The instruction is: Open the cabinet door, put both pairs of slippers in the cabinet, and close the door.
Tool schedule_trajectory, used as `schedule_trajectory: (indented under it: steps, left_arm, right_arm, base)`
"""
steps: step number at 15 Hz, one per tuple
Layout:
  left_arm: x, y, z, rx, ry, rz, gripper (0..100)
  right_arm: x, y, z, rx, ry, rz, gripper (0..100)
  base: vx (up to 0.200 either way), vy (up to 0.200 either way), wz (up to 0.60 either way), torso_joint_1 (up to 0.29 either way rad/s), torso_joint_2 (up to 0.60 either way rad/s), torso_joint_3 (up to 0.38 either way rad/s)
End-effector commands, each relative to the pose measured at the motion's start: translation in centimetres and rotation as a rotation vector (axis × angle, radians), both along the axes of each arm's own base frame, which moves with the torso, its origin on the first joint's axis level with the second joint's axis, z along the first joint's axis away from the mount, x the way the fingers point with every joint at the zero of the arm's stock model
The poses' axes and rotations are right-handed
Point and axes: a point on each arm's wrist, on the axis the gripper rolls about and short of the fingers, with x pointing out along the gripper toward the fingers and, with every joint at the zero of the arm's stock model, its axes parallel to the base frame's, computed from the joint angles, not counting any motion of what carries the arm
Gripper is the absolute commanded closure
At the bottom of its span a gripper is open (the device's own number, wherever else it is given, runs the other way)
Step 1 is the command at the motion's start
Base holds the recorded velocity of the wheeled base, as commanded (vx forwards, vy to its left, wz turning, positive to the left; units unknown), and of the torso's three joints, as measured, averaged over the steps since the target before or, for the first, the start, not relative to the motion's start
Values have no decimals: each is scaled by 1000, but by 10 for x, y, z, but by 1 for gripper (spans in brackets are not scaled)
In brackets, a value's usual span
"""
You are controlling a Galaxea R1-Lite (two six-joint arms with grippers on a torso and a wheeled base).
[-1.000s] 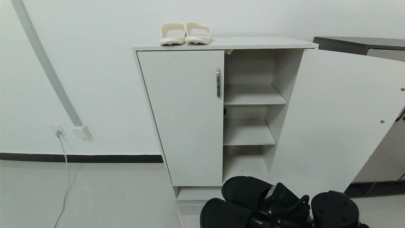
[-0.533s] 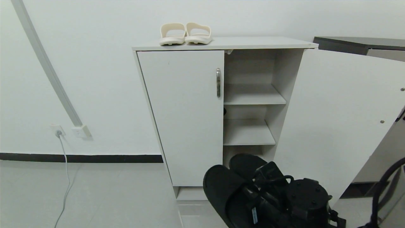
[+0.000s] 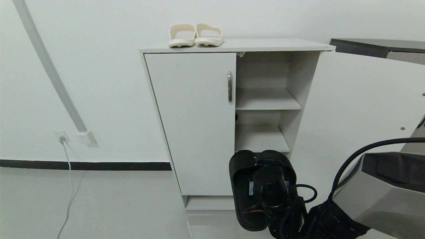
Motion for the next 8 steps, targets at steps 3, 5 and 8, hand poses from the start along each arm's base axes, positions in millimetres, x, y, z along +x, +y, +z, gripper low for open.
schedule_trajectory:
  steps: [3,5,8]
  left_arm:
    - [0,0,0,0,3,-2,100]
    - [0,0,0,0,3,-2,100]
    - [0,0,0,0,3,0,100]
  right_arm:
    - [13,-1,-12,-12,13,-31,100]
    - [15,0,-16,-17,17,-31,100]
    - [17,6,-31,-23,50,58,100]
  base:
    - [0,-200,0,6,1,2]
    - [0,0,0,0,0,0]
    - [0,0,0,0,0,0]
